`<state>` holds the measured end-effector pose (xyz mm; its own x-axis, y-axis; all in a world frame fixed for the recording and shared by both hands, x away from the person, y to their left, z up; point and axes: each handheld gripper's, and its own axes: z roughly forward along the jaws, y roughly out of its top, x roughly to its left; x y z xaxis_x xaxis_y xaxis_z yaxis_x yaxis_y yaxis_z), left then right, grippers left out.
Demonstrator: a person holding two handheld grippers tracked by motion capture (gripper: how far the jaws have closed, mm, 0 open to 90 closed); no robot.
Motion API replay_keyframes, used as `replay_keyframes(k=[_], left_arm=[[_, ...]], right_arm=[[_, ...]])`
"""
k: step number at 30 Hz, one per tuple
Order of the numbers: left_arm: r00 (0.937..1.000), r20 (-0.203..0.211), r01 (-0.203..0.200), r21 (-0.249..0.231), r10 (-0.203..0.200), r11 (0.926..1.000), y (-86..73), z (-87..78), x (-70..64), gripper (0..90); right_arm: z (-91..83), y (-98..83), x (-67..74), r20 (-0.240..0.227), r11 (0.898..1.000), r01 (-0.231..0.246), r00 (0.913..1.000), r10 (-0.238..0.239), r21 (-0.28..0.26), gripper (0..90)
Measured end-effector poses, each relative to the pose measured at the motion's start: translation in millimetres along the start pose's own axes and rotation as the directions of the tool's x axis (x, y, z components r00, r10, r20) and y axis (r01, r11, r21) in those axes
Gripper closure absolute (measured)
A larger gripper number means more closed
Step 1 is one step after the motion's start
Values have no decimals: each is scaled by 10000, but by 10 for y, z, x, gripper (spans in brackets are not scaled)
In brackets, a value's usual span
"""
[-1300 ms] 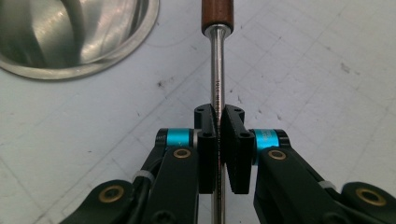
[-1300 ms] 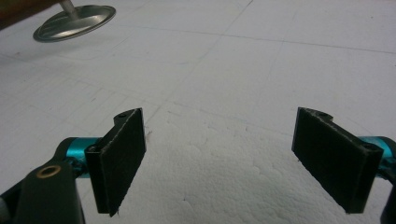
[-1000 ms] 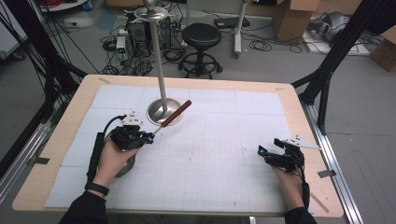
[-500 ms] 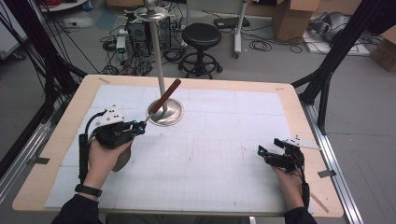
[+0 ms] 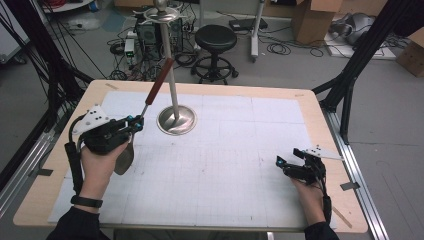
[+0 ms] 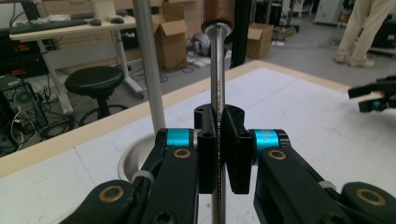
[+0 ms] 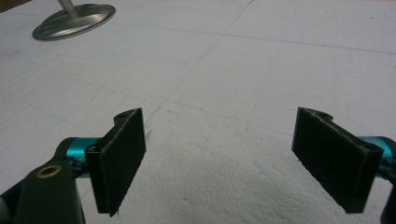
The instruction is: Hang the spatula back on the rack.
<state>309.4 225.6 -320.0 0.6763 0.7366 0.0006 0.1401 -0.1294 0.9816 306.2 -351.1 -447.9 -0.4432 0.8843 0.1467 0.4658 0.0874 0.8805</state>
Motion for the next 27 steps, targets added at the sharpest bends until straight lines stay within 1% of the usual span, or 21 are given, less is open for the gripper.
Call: replay_keyframes(k=[2, 4, 6, 12, 15, 17, 19, 25, 27], left_arm=[[10000, -53, 7, -138, -8, 9999, 31, -29, 38, 844], [9999, -9, 102, -330, -102, 9994, 68, -56, 78, 844], [9999, -55, 146, -456, -149, 9989, 115, -84, 112, 845], [9994, -352, -45, -664, 22, 9978, 290, -169, 196, 844], [9992, -393, -25, -889, -10, 9960, 365, -209, 237, 844], [9991, -432, -15, -955, -26, 9954, 410, -226, 270, 844], [9989, -478, -39, -1046, -11, 9945, 450, -240, 297, 844], [9981, -568, 156, -1174, -224, 9930, 523, -232, 412, 844], [9985, -470, 220, -1211, -279, 9924, 530, -215, 441, 844]], right_arm=[[1, 0, -3, 12, 10000, 9, 10000, -9, -21, 169], [0, 0, 2, 8, 10000, -40, 10000, 40, 6, 169], [0, 0, 0, 2, 10000, -1, 10000, 1, 5, 169], [1, 1, -1, 12, 10000, 5, 10000, -5, -1, 169], [-1, 0, 1, -1, 10000, -24, 10000, 24, 20, 169], [1, 0, 1, 1, 10000, -11, 10000, 11, -4, 169], [2, -1, 0, -3, 10000, 38, 10000, -38, -23, 169], [1, 0, 0, -17, 10000, 27, 10000, -27, -30, 169], [3, -1, 1, -16, 10000, 38, 10000, -38, -31, 169]])
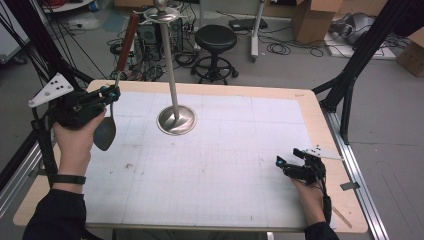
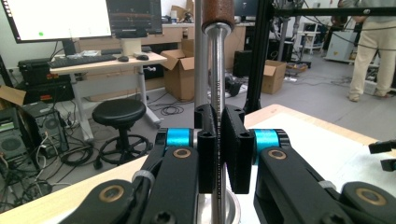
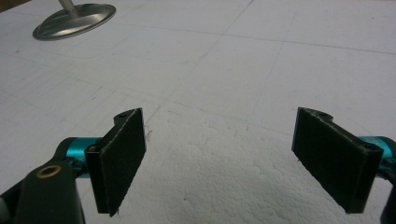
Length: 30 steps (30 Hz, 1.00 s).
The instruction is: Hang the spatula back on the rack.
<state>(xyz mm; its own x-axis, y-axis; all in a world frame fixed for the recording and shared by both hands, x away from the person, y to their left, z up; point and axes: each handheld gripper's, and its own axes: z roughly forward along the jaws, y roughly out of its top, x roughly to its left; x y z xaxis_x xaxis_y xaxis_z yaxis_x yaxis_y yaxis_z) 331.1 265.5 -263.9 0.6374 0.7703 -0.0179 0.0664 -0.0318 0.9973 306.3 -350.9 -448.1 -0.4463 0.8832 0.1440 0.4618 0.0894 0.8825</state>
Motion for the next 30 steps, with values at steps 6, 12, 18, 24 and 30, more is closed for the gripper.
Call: replay_keyframes(k=[6, 12, 18, 24, 30], left_arm=[[10000, -58, -39, 146, 39, 9999, -2, 71, 26, 844], [10000, -43, 43, 300, -42, 9995, -16, 131, 45, 844], [10000, 74, -7, 374, 4, 9993, -19, 183, 30, 844], [9999, 133, -98, 329, 94, 9994, -40, 265, -9, 844], [9996, 26, -291, 369, 290, 9989, -62, 353, -51, 844]], right_arm=[[-1, 0, 0, 4, 10000, 26, 10000, -26, 11, 169], [-1, 0, -1, 3, 10000, 33, 10000, -33, 9, 168], [-1, 0, 0, 2, 10000, 34, 10000, -34, 11, 169], [-1, 0, 3, -12, 10000, 35, 10000, -35, 29, 169], [-1, 0, 1, -22, 10000, 27, 10000, -27, 26, 169]])
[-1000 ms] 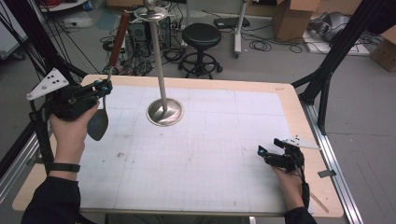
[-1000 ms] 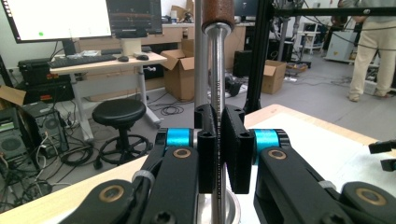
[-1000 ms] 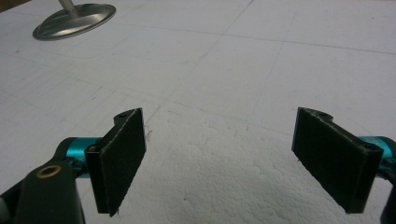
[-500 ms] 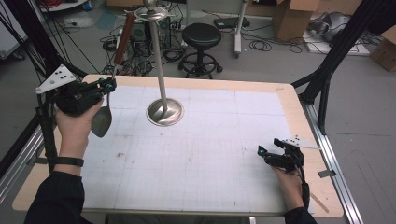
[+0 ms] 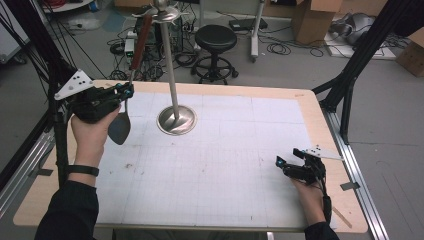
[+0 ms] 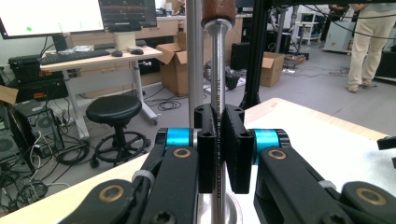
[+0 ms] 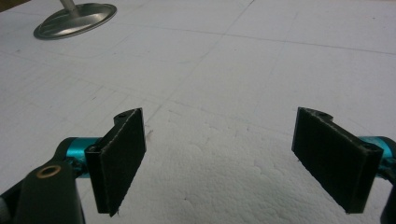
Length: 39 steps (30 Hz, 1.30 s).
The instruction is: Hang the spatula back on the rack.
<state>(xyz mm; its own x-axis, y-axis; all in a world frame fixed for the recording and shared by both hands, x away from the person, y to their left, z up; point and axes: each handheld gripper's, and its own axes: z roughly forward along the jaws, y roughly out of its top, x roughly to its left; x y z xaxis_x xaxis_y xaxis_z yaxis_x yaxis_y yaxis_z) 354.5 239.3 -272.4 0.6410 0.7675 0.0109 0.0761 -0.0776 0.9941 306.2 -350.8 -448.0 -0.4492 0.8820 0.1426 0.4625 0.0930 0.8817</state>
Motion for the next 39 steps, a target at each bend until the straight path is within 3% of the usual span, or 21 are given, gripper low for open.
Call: replay_keyframes(k=[6, 17, 36, 39], left_arm=[[9991, -370, -190, 249, 199, 9995, 5, 73, -33, 844], [9951, -977, -112, 589, 170, 9982, 26, 200, -25, 844], [9912, -1215, -340, 1562, 534, 9871, 32, 457, -84, 833], [9915, -1248, -214, 1312, 379, 9911, 45, 446, -87, 753]], right_arm=[[0, 0, 1, 0, 10000, 27, 10000, -27, 34, 169], [4, 0, 2, 16, 10000, 84, 10000, -84, 7, 169], [8, 2, 5, -15, 10000, 70, 10000, -70, 21, 171], [6, 2, 4, -17, 10000, 74, 10000, -74, 46, 171]])
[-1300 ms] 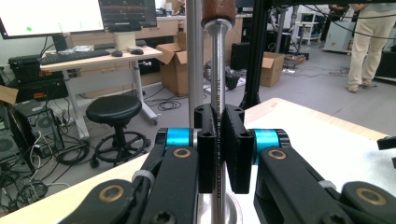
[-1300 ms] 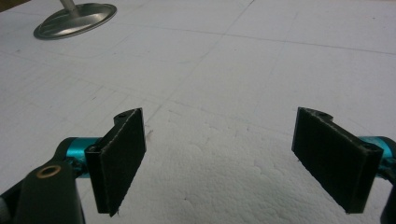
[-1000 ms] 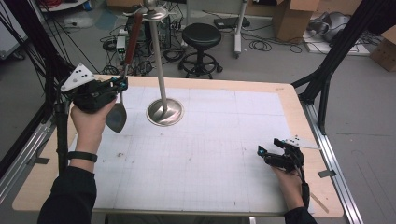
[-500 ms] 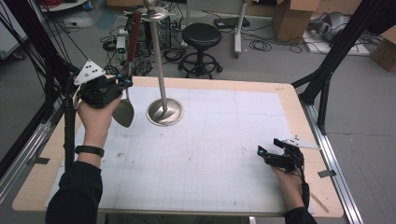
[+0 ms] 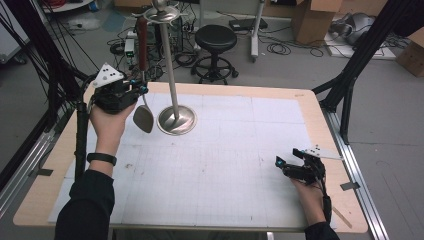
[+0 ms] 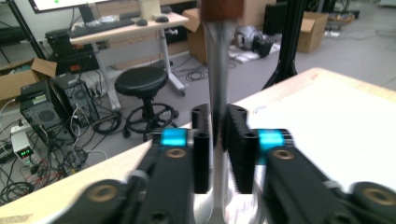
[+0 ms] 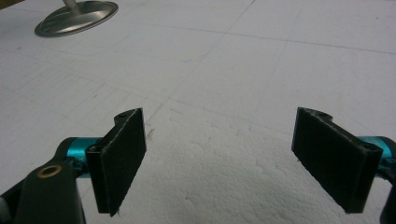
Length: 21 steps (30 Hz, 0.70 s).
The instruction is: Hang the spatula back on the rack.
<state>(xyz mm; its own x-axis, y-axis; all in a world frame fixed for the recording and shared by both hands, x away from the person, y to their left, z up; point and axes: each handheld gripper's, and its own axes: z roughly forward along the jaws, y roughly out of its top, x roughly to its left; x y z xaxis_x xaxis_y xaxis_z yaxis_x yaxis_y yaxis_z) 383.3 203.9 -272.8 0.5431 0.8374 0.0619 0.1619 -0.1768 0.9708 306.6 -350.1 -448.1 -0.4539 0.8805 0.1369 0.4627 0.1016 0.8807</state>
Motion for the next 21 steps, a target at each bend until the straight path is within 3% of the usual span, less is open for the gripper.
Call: replay_keyframes(k=[5, 8, 14, 18, 21], left_arm=[[9997, 147, 177, -176, -174, 9997, 9, -77, 24, 575], [9985, 439, 341, -286, -328, 9990, -30, -147, 31, 455], [9955, 952, 75, -296, -47, 9995, -241, -327, -5, 276], [9938, 1098, -128, -179, 147, 9998, -471, -449, -22, 256], [9927, 1202, -16, -266, 48, 9996, -662, -541, -13, 247]], right_arm=[[0, -1, 6, -15, 10000, -9, 10000, 9, 24, 171], [2, -1, 4, -23, 10000, 22, 10000, -22, 11, 171], [0, 0, 9, -1, 10000, 65, 10000, -65, 46, 171], [0, 0, 13, 13, 10000, 52, 10000, -52, 60, 171], [2, 0, 12, 26, 9999, 115, 9999, -115, 39, 171]])
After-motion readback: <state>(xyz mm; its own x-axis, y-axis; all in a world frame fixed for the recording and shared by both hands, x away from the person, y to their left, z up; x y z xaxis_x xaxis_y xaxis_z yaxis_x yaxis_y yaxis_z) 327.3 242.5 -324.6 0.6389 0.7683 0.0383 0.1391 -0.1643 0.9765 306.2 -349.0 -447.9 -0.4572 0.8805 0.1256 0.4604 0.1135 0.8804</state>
